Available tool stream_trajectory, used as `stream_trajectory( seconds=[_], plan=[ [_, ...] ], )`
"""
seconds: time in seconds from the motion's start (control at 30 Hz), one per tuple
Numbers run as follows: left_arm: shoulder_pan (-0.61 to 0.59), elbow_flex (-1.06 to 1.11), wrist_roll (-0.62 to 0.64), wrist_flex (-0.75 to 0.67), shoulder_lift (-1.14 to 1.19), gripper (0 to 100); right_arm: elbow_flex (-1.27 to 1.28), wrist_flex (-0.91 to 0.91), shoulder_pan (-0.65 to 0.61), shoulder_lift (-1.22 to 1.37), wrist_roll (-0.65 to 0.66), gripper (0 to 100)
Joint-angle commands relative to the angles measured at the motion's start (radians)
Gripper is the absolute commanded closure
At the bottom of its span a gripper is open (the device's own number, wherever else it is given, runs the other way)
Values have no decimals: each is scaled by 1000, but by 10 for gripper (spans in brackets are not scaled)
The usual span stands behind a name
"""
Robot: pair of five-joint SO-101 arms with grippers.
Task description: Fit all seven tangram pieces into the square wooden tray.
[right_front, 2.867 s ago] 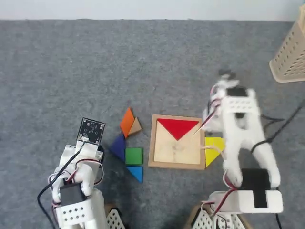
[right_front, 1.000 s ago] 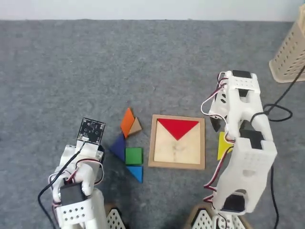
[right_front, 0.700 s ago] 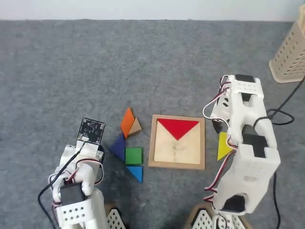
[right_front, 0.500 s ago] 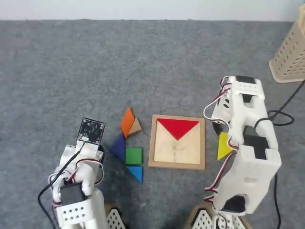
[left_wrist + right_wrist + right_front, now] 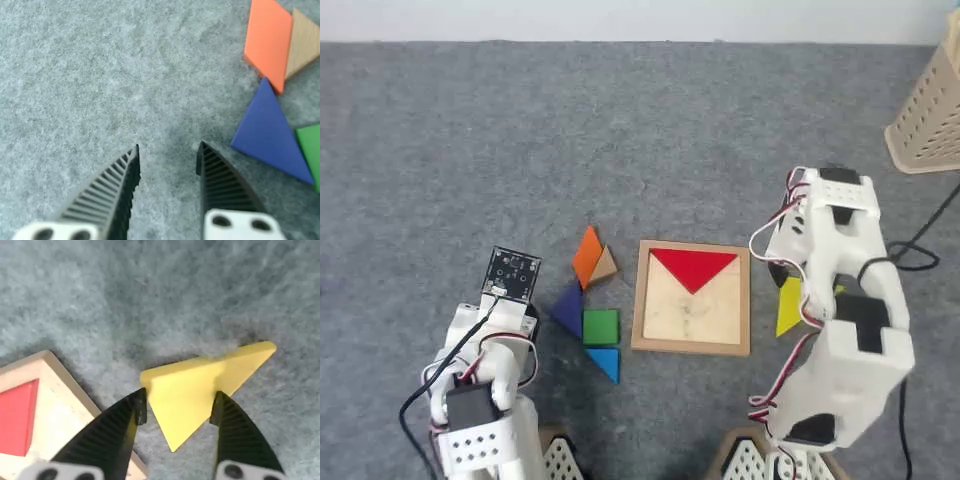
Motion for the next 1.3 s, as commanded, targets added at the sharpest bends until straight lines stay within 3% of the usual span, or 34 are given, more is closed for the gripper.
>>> stream_trajectory(
  seconds=[0.0, 0.57, 0.77, 1.03, 1.17, 1.27],
  plan=[
    [-6, -7, -8, 5, -20, 825, 97, -42, 25, -82, 29, 779],
    [-6, -7, -8, 5, -20, 825, -60, 4, 71, 24, 25, 778],
    [-6, -7, -8, 5, -20, 825, -193, -4, 64, 58, 258, 781],
    [-6, -7, -8, 5, -20, 825, -379, 119, 44, 120, 715, 782],
    [-6, -7, -8, 5, -20, 825, -477, 196, 28, 119, 700, 780],
    [-6, -7, -8, 5, -20, 825, -555, 214, -22, 120, 568, 779]
  ],
)
